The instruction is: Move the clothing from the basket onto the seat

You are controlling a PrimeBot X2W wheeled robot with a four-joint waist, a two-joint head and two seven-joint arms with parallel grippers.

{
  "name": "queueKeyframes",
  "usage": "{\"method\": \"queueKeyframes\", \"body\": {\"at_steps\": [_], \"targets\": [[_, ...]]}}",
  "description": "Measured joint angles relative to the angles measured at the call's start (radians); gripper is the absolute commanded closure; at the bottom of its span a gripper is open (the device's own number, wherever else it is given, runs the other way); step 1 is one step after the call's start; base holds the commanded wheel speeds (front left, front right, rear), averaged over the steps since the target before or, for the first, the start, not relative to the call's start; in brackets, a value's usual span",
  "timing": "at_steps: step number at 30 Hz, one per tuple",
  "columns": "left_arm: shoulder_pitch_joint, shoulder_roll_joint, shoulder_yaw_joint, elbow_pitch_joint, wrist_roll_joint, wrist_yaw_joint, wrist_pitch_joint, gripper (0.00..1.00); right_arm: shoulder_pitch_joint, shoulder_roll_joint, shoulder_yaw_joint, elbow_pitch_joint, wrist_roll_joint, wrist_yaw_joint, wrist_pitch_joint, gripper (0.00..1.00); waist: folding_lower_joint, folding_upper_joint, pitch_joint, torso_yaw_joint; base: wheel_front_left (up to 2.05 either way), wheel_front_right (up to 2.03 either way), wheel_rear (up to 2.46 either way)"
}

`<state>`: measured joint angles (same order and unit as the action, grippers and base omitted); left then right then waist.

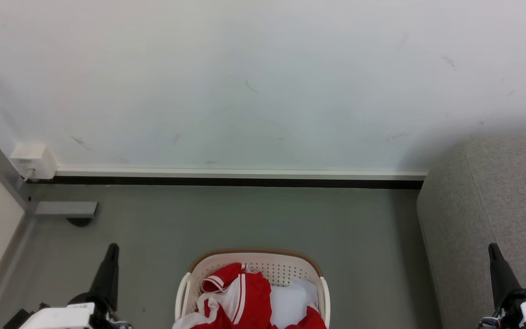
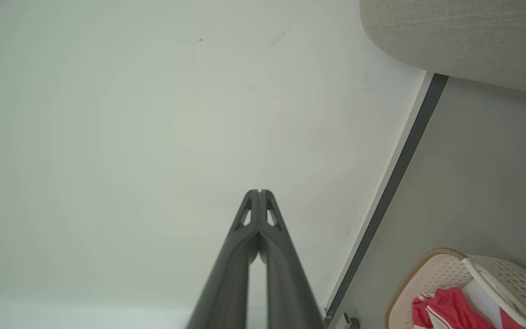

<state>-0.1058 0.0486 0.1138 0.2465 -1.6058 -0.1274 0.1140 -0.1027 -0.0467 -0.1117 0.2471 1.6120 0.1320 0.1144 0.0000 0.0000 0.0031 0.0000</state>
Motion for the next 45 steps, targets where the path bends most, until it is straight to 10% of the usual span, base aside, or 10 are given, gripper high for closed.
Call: {"method": "queueKeyframes", "body": {"at_steps": [22, 23, 45], "targets": [[0.0, 0.0, 0.0, 0.0, 0.0, 0.0, 0.0, 1.0, 0.0, 0.0, 0.0, 0.0, 0.0, 0.0, 0.0, 1.0, 0.0, 0.0, 0.0, 0.0, 0.0, 0.0, 0.0], [0.0, 0.0, 0.0, 0.0, 0.0, 0.0, 0.0, 0.0, 0.0, 0.0, 0.0, 0.0, 0.0, 0.0, 0.0, 0.0, 0.0, 0.0, 0.0, 0.0, 0.0, 0.0, 0.0], [0.026, -0.006, -0.047, 0.011, 0.148, 0.005, -0.089, 0.0, 0.044, 0.011, 0.034, -0.011, -0.251, 0.0, -0.09, 0.0, 0.0, 0.0, -0.001, 0.001, 0.0, 0.0, 0.0]]}}
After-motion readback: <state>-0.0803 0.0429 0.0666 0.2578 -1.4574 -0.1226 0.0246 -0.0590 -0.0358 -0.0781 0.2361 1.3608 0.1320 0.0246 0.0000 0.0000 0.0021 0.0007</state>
